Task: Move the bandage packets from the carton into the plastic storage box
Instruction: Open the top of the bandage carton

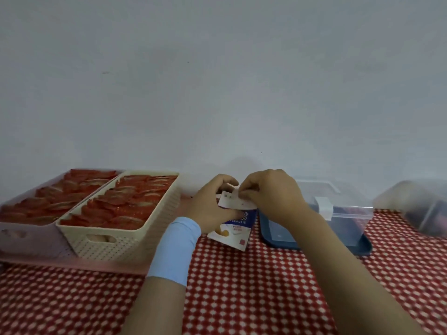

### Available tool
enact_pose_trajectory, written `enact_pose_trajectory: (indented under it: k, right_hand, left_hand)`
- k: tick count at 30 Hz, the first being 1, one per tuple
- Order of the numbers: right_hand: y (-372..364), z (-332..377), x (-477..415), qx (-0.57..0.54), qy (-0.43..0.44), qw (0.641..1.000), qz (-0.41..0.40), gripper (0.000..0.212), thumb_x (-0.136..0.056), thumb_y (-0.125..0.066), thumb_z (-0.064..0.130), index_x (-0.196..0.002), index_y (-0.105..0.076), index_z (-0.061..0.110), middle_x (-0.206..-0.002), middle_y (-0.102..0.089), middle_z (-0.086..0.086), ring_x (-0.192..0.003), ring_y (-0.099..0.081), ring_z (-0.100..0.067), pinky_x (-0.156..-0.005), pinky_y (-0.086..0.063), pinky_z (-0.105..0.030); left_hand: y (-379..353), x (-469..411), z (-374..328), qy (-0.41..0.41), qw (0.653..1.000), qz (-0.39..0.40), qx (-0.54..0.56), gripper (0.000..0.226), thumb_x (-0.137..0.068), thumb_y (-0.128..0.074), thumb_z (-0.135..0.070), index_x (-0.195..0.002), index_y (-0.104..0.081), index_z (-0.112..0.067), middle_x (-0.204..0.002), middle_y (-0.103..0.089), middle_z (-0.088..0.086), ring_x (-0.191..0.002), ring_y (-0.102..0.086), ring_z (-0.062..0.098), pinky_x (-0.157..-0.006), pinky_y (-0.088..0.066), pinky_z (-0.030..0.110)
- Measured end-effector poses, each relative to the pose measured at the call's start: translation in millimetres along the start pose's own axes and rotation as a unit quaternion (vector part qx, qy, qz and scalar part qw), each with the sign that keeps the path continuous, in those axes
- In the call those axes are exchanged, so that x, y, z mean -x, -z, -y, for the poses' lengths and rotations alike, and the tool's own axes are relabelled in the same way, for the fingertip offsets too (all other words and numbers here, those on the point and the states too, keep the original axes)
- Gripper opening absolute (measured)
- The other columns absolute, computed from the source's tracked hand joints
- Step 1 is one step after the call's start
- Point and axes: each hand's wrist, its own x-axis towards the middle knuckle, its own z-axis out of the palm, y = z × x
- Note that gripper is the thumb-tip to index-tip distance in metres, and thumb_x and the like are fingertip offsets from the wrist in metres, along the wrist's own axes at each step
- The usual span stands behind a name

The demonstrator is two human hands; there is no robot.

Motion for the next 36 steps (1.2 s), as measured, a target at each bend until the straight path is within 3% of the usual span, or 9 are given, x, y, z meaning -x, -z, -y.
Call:
enact_pose_trajectory:
  k: [5,10,13,16,18,21,24,31,36]
  right_hand:
    - [6,-5,3,-0.067,-0.013,0.998,0.004,0.006,-0.086,-0.072,0.025,-0.087,-0.077,0.028,-0.084,-0.074,0.012,-0.079,-0.067,-0.006,-0.076,-0.059,-0.035]
    - [12,-1,11,-0.081,-0.011,0.996,0.02,0.007,-0.084,-0.073,0.023,-0.081,-0.076,0.029,-0.078,-0.073,0.012,-0.074,-0.068,-0.006,-0.072,-0.06,-0.037]
    - [16,2,17,-0.089,-0.013,0.996,0.026,0.009,-0.083,-0.073,0.022,-0.079,-0.076,0.029,-0.078,-0.073,0.012,-0.075,-0.068,-0.006,-0.072,-0.06,-0.036]
    - [20,3,20,-0.111,-0.023,0.993,0.038,0.008,-0.083,-0.076,0.028,-0.076,-0.075,0.031,-0.075,-0.074,0.012,-0.073,-0.069,-0.006,-0.072,-0.061,-0.035]
    - [20,3,21,-0.143,-0.032,0.987,0.058,0.006,-0.081,-0.079,0.034,-0.076,-0.077,0.03,-0.073,-0.075,0.01,-0.07,-0.071,-0.008,-0.069,-0.062,-0.036]
    - [17,5,20,-0.165,-0.034,0.983,0.076,0.007,-0.08,-0.079,0.033,-0.078,-0.079,0.026,-0.074,-0.076,0.009,-0.069,-0.072,-0.009,-0.069,-0.062,-0.038]
    - [17,8,20,-0.163,-0.033,0.983,0.085,0.005,-0.081,-0.078,0.029,-0.078,-0.079,0.024,-0.073,-0.076,0.009,-0.069,-0.072,-0.01,-0.069,-0.062,-0.035]
    - [19,12,21,-0.12,-0.034,0.989,0.078,0.01,-0.088,-0.07,0.021,-0.08,-0.072,0.026,-0.076,-0.076,0.006,-0.069,-0.07,-0.011,-0.063,-0.058,-0.024]
    - [20,13,23,-0.091,-0.019,0.991,0.097,0.009,-0.093,-0.062,0.02,-0.086,-0.067,0.023,-0.078,-0.076,0.004,-0.075,-0.072,-0.011,-0.072,-0.06,-0.031]
  left_hand:
    - [-7,9,-8,-0.016,1.0,-0.012,-0.021,0.068,-0.073,-0.085,-0.013,-0.128,-0.05,-0.032,-0.115,-0.055,-0.015,-0.102,-0.058,0.005,-0.048,-0.059,0.035]
    - [-3,14,-14,-0.014,0.997,0.017,-0.08,0.075,-0.071,-0.086,-0.018,-0.129,-0.044,-0.04,-0.114,-0.054,-0.01,-0.092,-0.063,0.011,-0.053,-0.061,0.037]
    - [-3,14,-18,-0.026,0.99,0.027,-0.138,0.077,-0.068,-0.086,-0.023,-0.129,-0.043,-0.04,-0.119,-0.05,-0.009,-0.097,-0.06,0.01,-0.067,-0.062,0.036]
    - [0,14,-15,-0.037,0.976,0.035,-0.211,0.066,-0.073,-0.082,-0.034,-0.133,-0.056,-0.031,-0.141,-0.043,-0.014,-0.121,-0.05,0.008,-0.093,-0.048,0.027]
    - [3,15,-10,-0.034,0.978,0.041,-0.203,0.057,-0.075,-0.079,-0.038,-0.13,-0.062,-0.031,-0.143,-0.047,-0.018,-0.122,-0.051,0.006,-0.099,-0.048,0.029]
    - [6,19,-3,-0.033,0.982,0.03,-0.184,0.043,-0.071,-0.079,-0.041,-0.113,-0.07,-0.037,-0.121,-0.06,-0.022,-0.104,-0.06,0.001,-0.089,-0.055,0.036]
    - [7,21,0,-0.035,0.977,0.013,-0.208,0.041,-0.066,-0.081,-0.047,-0.104,-0.069,-0.036,-0.109,-0.06,-0.02,-0.095,-0.06,-0.001,-0.086,-0.055,0.038]
    - [7,24,-4,-0.042,0.971,0.007,-0.234,0.039,-0.067,-0.083,-0.045,-0.096,-0.061,-0.03,-0.097,-0.055,-0.015,-0.088,-0.057,0.004,-0.081,-0.054,0.036]
    - [5,27,-9,-0.036,0.972,0.02,-0.232,0.04,-0.068,-0.083,-0.039,-0.089,-0.051,-0.029,-0.096,-0.057,-0.01,-0.086,-0.059,0.009,-0.074,-0.056,0.033]
